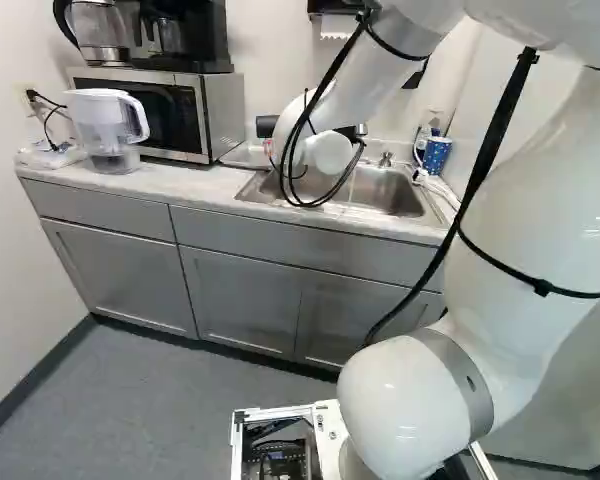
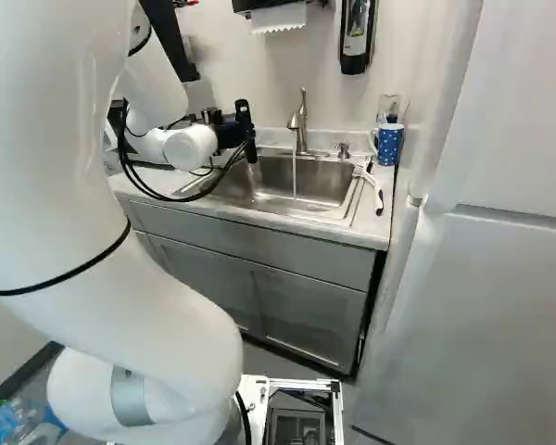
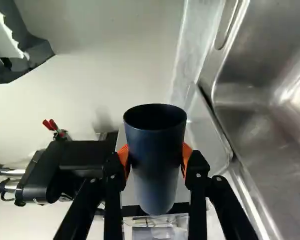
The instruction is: Rinse the cup and place it in the tray
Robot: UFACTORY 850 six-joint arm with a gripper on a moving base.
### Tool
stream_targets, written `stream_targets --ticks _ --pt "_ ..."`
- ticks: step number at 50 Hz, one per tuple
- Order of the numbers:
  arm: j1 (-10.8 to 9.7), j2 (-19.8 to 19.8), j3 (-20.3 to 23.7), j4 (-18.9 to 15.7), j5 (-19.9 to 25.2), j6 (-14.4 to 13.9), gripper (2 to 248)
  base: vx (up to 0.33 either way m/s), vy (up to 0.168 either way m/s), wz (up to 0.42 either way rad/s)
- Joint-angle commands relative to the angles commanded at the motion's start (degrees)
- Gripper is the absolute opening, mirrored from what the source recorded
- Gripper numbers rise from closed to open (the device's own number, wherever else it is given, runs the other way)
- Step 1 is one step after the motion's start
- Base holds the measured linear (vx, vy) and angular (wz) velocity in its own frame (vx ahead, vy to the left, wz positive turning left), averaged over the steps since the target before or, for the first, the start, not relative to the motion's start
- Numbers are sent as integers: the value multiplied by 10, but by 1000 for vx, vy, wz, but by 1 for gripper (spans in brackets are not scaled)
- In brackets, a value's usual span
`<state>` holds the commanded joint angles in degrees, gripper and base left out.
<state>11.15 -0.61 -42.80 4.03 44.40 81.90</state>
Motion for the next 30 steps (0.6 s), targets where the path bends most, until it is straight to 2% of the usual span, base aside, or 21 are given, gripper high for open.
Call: stream_targets --ticks 30 --pt "0 0 0 0 0 -182 121 0 0 0"
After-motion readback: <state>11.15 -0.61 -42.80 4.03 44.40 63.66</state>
